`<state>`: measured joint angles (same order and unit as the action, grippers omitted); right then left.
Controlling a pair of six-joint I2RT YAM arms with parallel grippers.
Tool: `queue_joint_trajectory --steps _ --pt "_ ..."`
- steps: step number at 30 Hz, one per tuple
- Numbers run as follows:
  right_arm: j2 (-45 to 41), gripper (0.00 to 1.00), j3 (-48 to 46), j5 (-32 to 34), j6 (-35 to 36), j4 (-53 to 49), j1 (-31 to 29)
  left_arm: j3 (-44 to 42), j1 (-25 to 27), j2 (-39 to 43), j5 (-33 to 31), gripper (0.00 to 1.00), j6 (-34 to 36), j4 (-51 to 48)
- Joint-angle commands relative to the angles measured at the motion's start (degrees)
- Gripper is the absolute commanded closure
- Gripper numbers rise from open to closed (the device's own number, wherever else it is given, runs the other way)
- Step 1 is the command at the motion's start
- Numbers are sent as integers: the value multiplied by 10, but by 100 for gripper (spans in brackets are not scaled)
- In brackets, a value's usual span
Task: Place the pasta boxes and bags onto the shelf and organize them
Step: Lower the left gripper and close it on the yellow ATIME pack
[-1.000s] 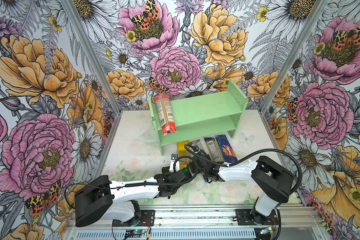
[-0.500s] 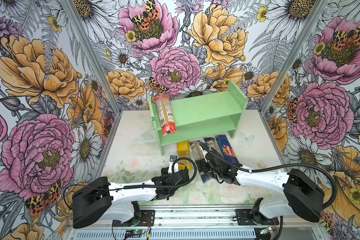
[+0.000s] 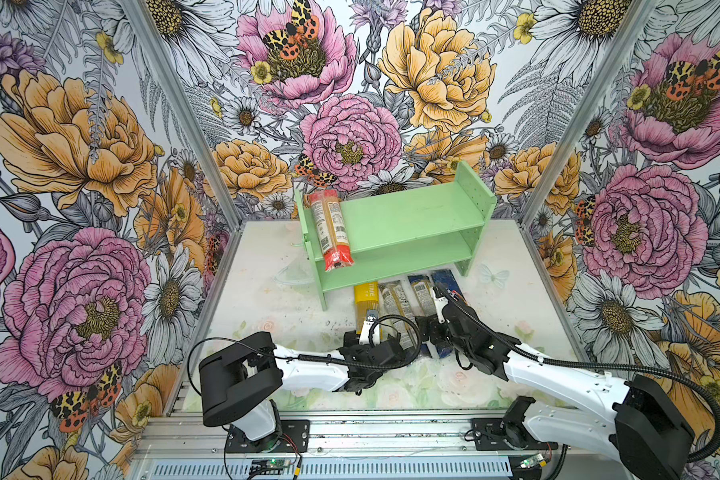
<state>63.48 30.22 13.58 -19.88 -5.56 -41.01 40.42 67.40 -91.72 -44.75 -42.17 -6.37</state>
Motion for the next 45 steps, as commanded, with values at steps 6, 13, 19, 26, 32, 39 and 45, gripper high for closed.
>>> queue_joint_trajectory --steps 6,13,19,26,32,39,45 --pt "-27 11 -16 -14 -4 -5 19 41 -13 -57 -22 1 -49 -18" --pt "-25 11 -17 -20 -6 -6 26 24 -40 -80 12 4 -65 18" --pt "-22 11 -16 -19 -12 -6 26 20 -55 -95 28 5 -71 31" --pt "-23 11 -19 -13 -14 -6 27 30 -64 -120 43 5 -89 24" --pt "-25 11 -18 -12 -15 -6 28 49 -65 -151 46 18 -101 -10" --pt "-26 11 -22 -9 -17 -6 28 49 -64 -161 52 48 -112 -15" --pt "-31 11 -22 -10 -17 -6 28 51 -60 -159 48 64 -122 -35"
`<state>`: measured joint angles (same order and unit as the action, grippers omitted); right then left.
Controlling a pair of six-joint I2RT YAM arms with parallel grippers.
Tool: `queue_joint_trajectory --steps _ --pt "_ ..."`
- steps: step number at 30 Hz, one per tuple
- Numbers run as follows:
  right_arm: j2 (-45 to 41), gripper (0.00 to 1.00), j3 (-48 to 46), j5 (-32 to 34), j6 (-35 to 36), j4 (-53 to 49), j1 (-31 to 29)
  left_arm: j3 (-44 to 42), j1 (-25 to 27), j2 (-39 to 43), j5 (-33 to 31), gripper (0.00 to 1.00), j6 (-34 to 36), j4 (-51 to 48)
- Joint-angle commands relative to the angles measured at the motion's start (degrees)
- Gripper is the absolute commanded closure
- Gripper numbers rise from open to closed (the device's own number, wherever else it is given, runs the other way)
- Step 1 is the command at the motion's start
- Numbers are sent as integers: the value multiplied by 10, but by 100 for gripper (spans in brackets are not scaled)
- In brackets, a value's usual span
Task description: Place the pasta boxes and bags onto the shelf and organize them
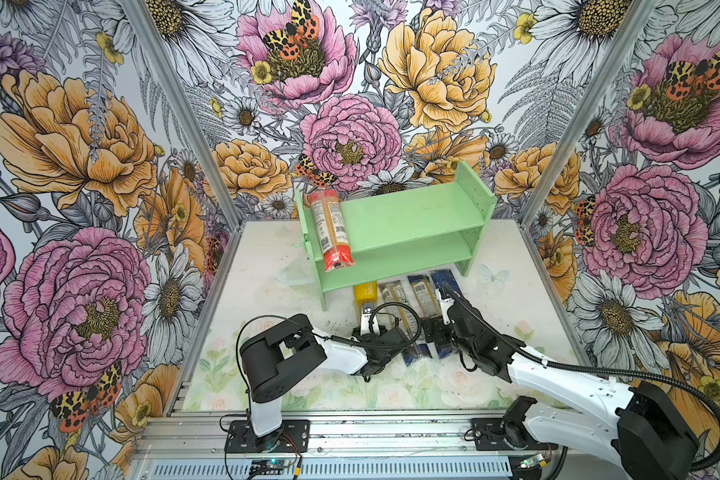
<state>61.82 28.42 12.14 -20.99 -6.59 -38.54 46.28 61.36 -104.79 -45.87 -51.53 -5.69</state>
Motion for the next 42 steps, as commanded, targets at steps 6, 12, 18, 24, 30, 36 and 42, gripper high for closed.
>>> queue_joint_trajectory --steps 6,12,18,24,30,36,42 --pt "-19 11 -4 3 -6 3 5 14 13 -30 41 81 -23 -82" --pt "-22 11 -4 2 -5 -1 9 56 42 -33 1 100 -27 -162" --pt "-28 11 -4 2 -4 -4 12 76 62 -20 -7 100 -52 -214" --pt "-32 10 -5 -1 -2 -9 18 83 75 -1 18 100 -68 -244" --pt "-29 11 -3 -5 1 -10 23 96 93 48 55 100 -76 -293" --pt "-26 10 -1 -18 6 -11 32 114 108 84 86 100 -72 -336" --pt "-27 10 5 -34 9 -20 40 138 127 117 90 100 -81 -384"
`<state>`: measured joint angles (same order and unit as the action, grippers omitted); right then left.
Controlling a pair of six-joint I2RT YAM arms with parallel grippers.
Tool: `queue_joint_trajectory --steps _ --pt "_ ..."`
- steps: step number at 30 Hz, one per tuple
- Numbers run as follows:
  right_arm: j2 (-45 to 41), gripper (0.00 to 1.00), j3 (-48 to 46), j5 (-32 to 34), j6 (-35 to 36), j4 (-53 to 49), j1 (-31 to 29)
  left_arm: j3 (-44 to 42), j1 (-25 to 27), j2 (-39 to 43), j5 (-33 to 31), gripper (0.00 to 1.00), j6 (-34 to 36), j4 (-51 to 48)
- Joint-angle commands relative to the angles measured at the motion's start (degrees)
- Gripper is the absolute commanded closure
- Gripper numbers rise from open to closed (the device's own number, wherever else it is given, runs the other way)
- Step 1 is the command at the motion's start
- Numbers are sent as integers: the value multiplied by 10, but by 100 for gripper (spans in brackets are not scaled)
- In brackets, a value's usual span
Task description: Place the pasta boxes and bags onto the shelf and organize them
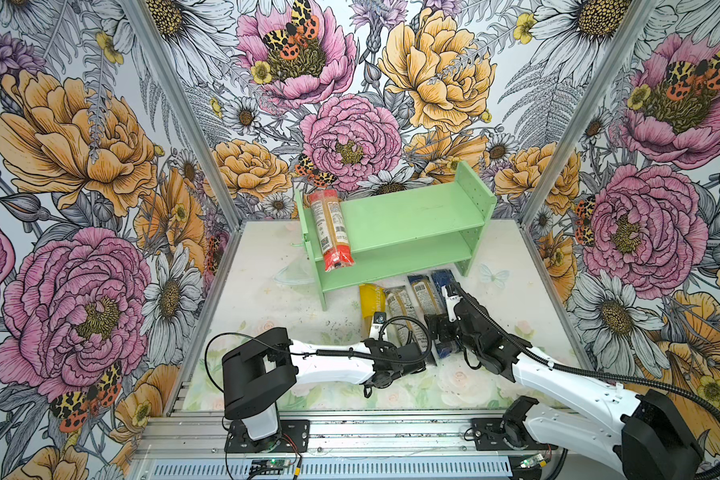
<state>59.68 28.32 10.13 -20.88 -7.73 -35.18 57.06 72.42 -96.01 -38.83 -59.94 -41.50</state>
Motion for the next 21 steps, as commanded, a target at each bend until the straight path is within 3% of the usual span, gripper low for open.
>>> queue_joint_trajectory --steps 1,21 --pt "-5 10 6 -16 9 -10 8 34 19 35 20 100 1 -36" --pt "40 10 24 -96 20 -17 -2 50 14 108 -6 100 -29 -107"
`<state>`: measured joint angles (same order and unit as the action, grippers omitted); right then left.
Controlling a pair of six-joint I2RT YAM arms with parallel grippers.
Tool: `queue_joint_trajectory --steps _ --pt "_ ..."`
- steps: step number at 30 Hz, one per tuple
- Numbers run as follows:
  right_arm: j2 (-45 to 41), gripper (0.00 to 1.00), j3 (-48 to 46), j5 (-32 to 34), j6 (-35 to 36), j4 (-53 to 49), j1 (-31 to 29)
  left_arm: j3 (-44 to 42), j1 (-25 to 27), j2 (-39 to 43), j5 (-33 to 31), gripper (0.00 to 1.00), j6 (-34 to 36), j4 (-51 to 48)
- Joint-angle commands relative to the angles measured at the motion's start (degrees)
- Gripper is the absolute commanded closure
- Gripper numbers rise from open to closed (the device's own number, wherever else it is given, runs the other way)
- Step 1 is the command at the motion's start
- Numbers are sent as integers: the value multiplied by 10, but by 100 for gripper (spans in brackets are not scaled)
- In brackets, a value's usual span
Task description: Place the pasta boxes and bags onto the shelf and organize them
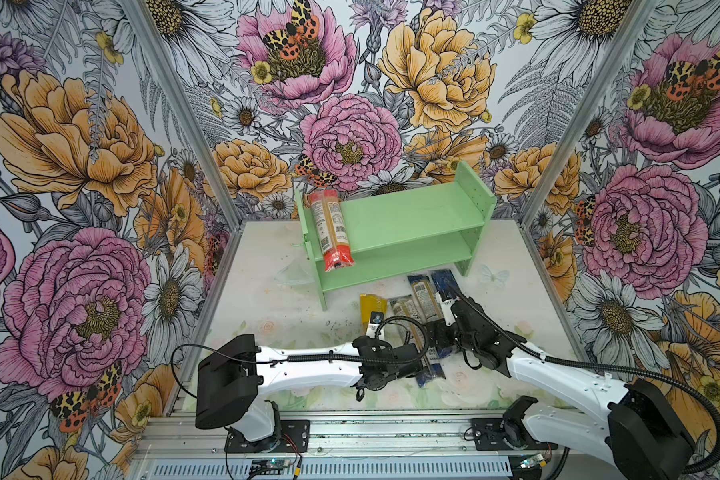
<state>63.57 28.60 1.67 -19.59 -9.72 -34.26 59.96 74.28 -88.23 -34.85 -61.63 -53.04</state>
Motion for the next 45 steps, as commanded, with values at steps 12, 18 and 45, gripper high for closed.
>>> queue_joint_trajectory --steps 12,18,45 --pt "108 11 52 49 7 0 -77 59 3 85 -29 100 37 -26" --pt "167 12 67 90 -9 2 -78 89 14 95 -37 100 36 -68" --pt "68 11 77 -50 24 -3 -6 88 54 131 -52 100 2 -111"
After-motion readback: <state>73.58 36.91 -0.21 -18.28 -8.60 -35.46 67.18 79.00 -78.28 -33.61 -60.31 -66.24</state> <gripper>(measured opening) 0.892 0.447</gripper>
